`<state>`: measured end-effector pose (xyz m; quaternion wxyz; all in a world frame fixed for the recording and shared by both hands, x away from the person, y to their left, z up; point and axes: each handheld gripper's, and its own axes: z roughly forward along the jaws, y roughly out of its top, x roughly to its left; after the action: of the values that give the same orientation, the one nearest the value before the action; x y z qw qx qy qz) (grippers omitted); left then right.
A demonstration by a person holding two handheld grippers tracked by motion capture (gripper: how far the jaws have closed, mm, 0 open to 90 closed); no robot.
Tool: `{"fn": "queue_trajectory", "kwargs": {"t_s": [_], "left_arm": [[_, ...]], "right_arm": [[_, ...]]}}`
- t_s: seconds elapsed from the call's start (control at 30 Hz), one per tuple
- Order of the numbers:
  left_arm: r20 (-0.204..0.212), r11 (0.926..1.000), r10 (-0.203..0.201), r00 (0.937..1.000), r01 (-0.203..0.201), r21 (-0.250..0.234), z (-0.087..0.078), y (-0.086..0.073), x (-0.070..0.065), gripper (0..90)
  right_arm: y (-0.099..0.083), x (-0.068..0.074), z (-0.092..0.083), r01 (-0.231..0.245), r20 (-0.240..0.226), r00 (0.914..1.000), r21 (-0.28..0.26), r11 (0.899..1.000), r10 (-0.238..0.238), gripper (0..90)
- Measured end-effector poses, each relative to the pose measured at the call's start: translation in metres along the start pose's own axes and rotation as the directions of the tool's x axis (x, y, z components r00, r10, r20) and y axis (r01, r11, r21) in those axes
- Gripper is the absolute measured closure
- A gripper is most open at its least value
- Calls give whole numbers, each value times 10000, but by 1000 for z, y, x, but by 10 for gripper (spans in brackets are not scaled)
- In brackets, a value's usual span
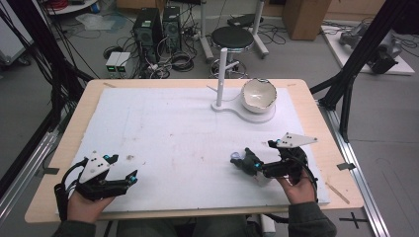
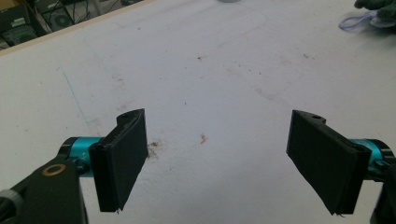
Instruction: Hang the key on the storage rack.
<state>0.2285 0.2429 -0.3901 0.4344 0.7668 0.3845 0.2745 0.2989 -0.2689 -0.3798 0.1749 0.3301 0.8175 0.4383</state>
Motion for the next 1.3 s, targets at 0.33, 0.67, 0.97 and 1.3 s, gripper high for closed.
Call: {"fn": "queue_trajectory", "kwargs": {"t_s": [0.33,0.67,0.97,1.3], "left_arm": [[28,10000,42,10000,-42,-3,1,0,1,208],[-2,10000,95,10000,-95,19,0,0,0,209],[1,9999,96,10000,-96,40,0,-2,0,208],[17,9997,212,9998,-212,118,1,-3,-2,209]], "right_arm": [[0,-2,-5,-256,139,9996,-10,9997,257,112],[2,-2,-5,-440,278,9987,187,9989,434,112],[2,-3,8,-516,266,9984,839,9951,495,112],[-4,0,21,-518,95,9987,1546,9866,510,124]]}}
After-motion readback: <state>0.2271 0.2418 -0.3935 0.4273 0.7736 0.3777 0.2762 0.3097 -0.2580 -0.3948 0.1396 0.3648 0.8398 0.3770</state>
